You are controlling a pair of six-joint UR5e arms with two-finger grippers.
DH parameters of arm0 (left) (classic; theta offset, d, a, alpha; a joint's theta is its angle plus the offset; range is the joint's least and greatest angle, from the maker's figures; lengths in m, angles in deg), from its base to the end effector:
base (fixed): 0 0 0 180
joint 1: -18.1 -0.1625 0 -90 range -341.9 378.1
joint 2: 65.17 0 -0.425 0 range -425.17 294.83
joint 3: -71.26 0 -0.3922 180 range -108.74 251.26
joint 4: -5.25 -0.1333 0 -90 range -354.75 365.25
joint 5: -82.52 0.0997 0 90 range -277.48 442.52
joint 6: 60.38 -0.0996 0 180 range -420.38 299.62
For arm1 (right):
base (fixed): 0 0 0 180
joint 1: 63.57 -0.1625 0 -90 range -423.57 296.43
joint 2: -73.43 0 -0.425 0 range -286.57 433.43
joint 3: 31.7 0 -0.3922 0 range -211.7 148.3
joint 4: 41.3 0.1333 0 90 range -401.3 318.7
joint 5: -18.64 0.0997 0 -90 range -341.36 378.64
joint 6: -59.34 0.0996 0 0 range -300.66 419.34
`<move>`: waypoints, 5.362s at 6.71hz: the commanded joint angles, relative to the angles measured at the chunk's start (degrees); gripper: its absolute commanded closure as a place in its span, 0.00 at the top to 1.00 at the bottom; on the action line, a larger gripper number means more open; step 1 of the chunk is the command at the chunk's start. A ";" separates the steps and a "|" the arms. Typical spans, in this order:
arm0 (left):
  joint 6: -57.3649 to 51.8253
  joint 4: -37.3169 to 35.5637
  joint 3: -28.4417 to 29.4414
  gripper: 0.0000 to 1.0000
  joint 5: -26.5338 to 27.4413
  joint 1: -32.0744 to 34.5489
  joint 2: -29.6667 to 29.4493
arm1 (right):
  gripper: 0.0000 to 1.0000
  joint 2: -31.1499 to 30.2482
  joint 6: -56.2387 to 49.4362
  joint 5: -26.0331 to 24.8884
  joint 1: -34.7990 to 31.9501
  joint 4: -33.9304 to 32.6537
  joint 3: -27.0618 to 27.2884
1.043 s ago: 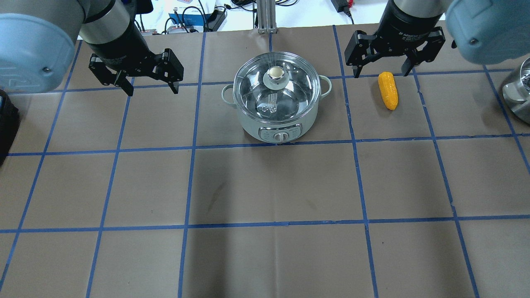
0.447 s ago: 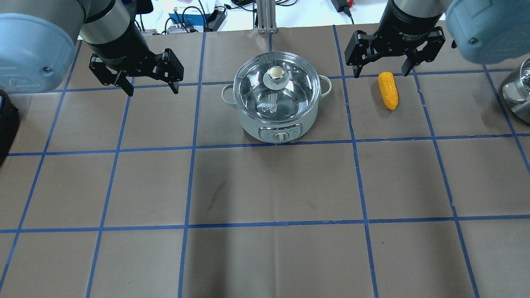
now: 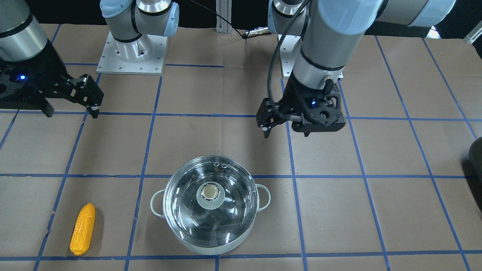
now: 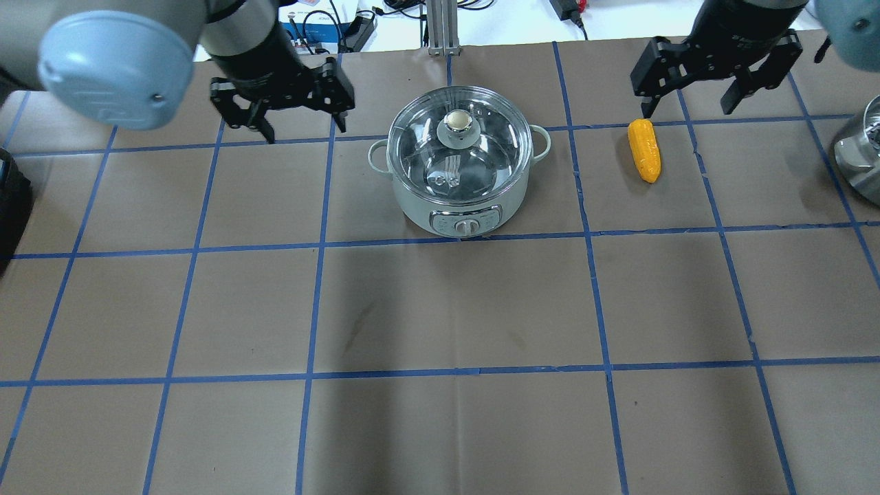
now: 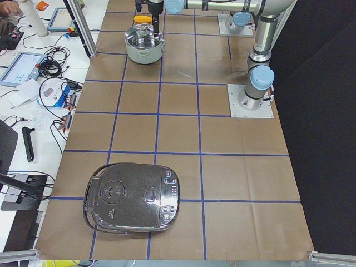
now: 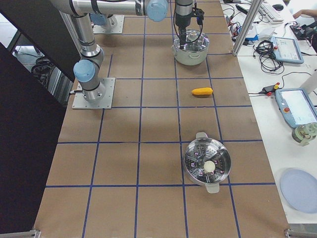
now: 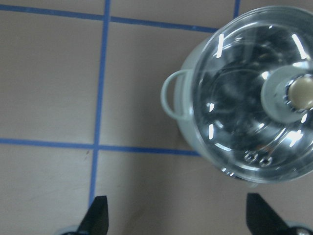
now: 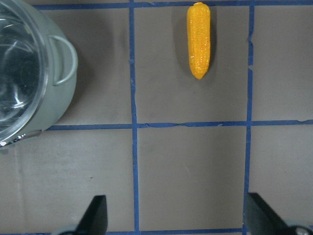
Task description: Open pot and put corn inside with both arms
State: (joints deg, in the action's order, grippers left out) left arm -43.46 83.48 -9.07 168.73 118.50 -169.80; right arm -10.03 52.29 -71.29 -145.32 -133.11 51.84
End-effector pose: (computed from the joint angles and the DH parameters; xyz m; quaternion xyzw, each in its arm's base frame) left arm -0.2475 -0.5736 0.4530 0.0548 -0.9962 0.0499 0.0461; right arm 0.0541 -0.5568 0.4876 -0.0105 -0.9998 0.0150 0.0014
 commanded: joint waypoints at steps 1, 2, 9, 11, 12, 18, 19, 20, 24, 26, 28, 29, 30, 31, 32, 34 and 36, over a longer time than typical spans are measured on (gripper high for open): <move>10.45 -4.48 12.32 1.00 -0.86 7.32 -13.52 | 1.00 11.06 -4.18 0.46 4.48 -3.79 -5.28; 13.20 -4.49 17.43 1.00 -0.60 10.31 -18.89 | 0.99 16.61 -7.77 0.29 4.75 -9.82 -6.01; 7.78 -4.22 16.43 1.00 4.06 10.61 -21.14 | 0.86 31.95 -8.60 5.47 4.49 -34.13 -0.66; 7.95 -4.22 15.82 1.00 3.88 10.61 -22.02 | 0.37 32.22 -8.60 5.47 4.49 -34.13 -0.57; 8.30 -4.31 15.99 0.99 3.88 10.61 -22.02 | 0.17 32.31 -8.42 5.65 4.49 -34.13 -0.40; 0.20 0.41 16.70 0.15 3.88 2.92 -15.55 | 0.07 19.76 1.93 6.63 -5.82 -13.33 -11.09; -9.96 3.31 15.65 0.15 3.97 -3.04 -12.30 | 0.07 19.74 7.43 5.48 -12.23 -13.04 -11.38; -16.94 4.38 14.16 0.15 3.88 -8.67 -11.31 | 0.07 20.35 16.80 5.65 -17.00 -13.91 -11.29; -26.24 -15.98 -6.36 0.10 3.27 -21.38 -12.96 | 0.08 30.18 25.25 -0.24 -26.62 -26.30 -10.68; -26.50 -21.27 -8.89 0.20 3.18 -21.39 -14.98 | 0.24 32.56 24.01 -1.64 -26.45 -28.58 -9.63; -26.33 -21.36 -9.32 1.00 3.18 -21.39 -15.60 | 1.00 32.66 24.01 -4.18 -26.45 -29.21 -9.53; -25.54 -21.10 -8.98 1.00 3.18 -21.30 -15.69 | 1.00 31.96 24.10 -4.02 -26.45 -28.86 -9.80; -24.58 -20.57 -8.80 1.00 3.44 -19.91 -13.52 | 1.00 28.74 23.93 -3.58 -26.19 -27.99 -9.80; -23.52 -14.57 -8.10 1.00 3.88 -17.46 -9.15 | 1.00 23.31 23.84 -3.06 -25.40 -22.76 -9.89; -17.16 -5.72 -5.31 1.00 3.97 -15.17 -5.19 | 1.00 18.03 23.84 -1.75 -24.00 -14.70 -9.80; -14.99 12.30 3.82 1.00 4.23 -9.02 1.50 | 0.87 6.09 18.43 -0.43 -16.47 2.08 -9.18; -15.69 15.03 1.77 1.00 4.50 -7.68 6.36 | 0.86 -1.59 16.11 0.64 -12.22 9.89 -5.17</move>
State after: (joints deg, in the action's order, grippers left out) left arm -59.02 96.70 -6.28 173.12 109.99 -165.64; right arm -7.18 69.82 -71.14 -159.81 -126.84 43.93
